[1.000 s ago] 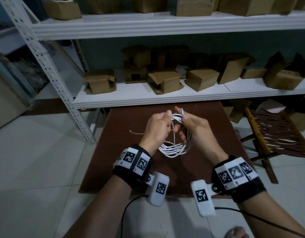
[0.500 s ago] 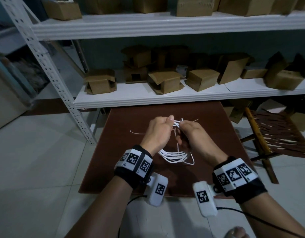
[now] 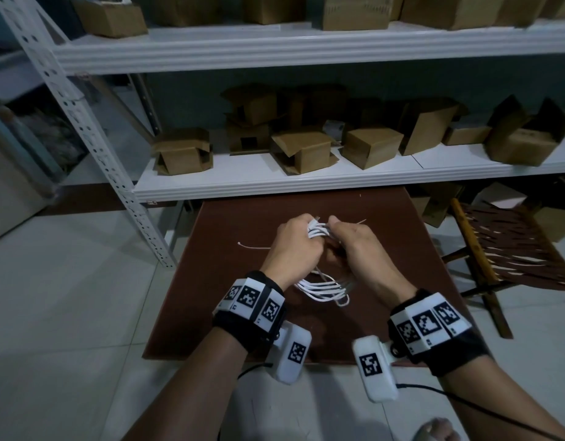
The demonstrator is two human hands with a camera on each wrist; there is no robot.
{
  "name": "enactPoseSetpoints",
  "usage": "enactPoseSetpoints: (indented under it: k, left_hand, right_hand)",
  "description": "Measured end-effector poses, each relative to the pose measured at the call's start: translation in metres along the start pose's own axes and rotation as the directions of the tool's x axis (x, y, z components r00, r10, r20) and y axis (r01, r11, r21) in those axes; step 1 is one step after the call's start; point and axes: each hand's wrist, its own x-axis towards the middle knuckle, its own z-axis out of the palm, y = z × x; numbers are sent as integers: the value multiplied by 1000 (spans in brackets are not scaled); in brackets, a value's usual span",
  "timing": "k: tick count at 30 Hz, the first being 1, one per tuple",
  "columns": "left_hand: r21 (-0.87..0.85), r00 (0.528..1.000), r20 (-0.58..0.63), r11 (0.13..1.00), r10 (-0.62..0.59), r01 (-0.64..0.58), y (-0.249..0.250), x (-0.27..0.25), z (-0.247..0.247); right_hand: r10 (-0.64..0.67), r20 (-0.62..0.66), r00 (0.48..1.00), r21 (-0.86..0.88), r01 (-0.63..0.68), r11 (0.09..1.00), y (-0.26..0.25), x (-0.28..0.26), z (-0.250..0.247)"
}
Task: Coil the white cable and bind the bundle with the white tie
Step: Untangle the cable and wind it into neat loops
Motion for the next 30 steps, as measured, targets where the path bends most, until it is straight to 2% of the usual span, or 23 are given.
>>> enactPoseSetpoints:
  k: [4, 9, 16, 19, 23, 30]
  left_hand:
    - [20, 998, 14, 998, -58, 58, 0, 0, -1]
    - [25, 997, 14, 997, -74, 73, 2, -2, -3]
    - [60, 996, 38, 995, -79, 76, 3, -4, -2]
    - [43, 995, 46, 996, -84, 82, 3, -6, -2]
    - [63, 999, -4, 997, -35, 35, 2, -6, 2]
    - [245, 992, -57, 965, 109, -92, 3, -11, 7]
  right_hand:
    - [19, 2, 1000, 34, -20, 999, 3, 0, 3]
    - [-54, 21, 998, -31, 54, 998, 7, 2, 7]
    - [-74, -48, 996, -73, 70, 995, 13, 3, 5]
    - [-44, -82, 996, -52, 40, 998, 10, 4, 5]
    - [-33, -136, 990, 21, 36, 999, 11, 5, 5]
    - [-117, -176, 977, -41, 111, 993, 18, 8, 2]
